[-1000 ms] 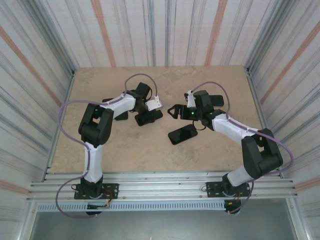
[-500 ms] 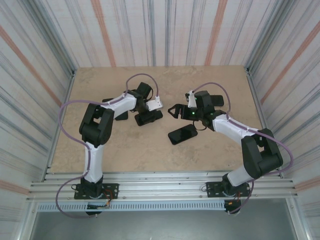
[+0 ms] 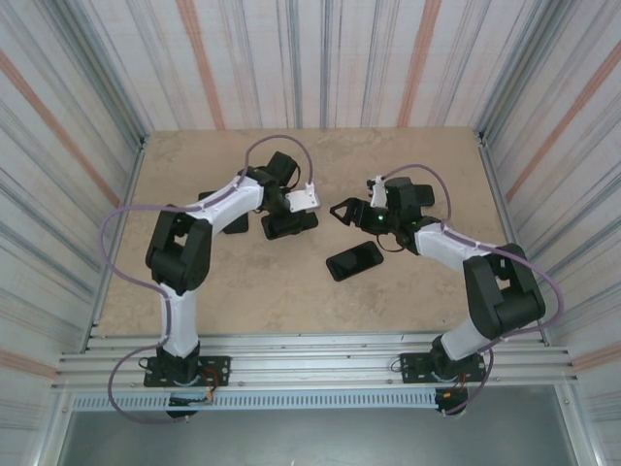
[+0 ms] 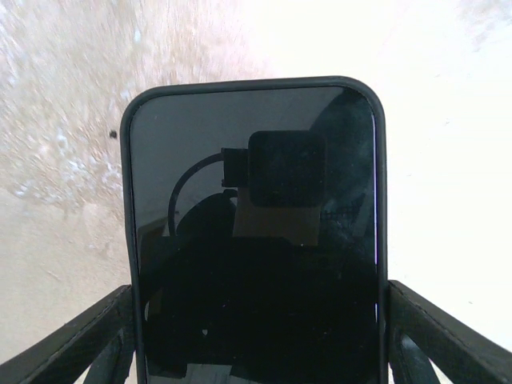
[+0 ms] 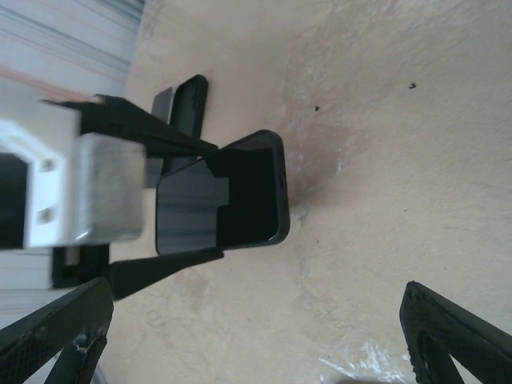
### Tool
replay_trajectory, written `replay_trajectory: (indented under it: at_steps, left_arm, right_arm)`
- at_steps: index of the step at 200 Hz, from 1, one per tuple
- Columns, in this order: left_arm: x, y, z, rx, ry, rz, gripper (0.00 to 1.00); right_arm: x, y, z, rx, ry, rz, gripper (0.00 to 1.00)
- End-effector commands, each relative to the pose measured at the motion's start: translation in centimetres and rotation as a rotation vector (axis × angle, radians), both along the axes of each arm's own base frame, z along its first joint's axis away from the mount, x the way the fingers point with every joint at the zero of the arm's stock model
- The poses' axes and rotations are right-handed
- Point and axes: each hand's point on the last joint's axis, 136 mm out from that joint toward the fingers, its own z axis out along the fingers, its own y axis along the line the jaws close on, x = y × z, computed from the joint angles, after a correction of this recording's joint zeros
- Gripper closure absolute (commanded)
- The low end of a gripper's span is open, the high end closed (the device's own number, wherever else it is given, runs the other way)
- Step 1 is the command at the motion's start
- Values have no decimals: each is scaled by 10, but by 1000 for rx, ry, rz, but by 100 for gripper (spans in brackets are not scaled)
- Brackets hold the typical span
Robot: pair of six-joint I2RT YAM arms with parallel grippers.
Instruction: Take the phone out of the phone case
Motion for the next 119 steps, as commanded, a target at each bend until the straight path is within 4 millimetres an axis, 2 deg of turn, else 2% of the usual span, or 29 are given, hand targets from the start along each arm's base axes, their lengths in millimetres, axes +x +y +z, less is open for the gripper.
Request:
replay_trajectory:
  at_steps: [1, 47, 72, 119]
  left_arm:
    - [-8, -13, 51, -71, -74, -66, 39]
    - [-31, -31, 83, -150, -97, -139, 40]
    - [-42, -38, 97, -199, -97, -183, 40]
    - [-52, -44, 103, -211, -93, -230, 41]
  right_arm:
    - [1, 11, -2, 81, 36, 22, 7]
    - [3, 33, -4, 150, 70, 68, 15]
    - [2, 44, 0, 214, 80, 95, 26]
    - [-1, 63, 9, 320, 106, 126, 53]
